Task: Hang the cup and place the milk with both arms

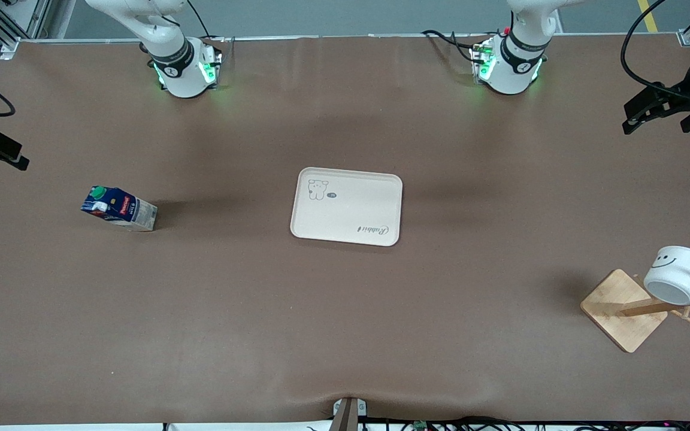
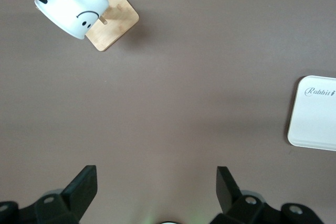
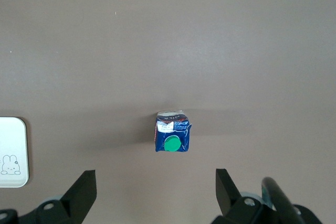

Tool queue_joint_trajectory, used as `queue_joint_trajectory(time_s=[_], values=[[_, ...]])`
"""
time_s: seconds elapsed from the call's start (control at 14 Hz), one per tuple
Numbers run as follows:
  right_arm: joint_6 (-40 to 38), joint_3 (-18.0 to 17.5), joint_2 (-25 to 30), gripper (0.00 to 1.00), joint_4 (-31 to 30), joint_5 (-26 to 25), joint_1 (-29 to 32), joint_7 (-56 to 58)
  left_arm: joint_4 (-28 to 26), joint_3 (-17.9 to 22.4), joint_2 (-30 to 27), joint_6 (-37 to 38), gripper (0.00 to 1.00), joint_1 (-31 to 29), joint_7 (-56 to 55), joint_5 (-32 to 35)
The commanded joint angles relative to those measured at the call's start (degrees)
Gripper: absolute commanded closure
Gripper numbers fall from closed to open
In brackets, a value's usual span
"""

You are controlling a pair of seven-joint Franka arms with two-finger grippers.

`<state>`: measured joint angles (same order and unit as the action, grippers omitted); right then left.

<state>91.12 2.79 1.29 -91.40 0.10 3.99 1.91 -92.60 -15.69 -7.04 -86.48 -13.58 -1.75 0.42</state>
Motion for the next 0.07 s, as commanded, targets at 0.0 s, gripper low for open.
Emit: queue_joint_trajectory(time_s=[0.0], values=[[0.3,-0.1,1.1,0.0,-0.7,-0.9,-0.1,0.5,1.6,-1.3,0.4,1.0,0.0,-0.3,-0.3,1.3]])
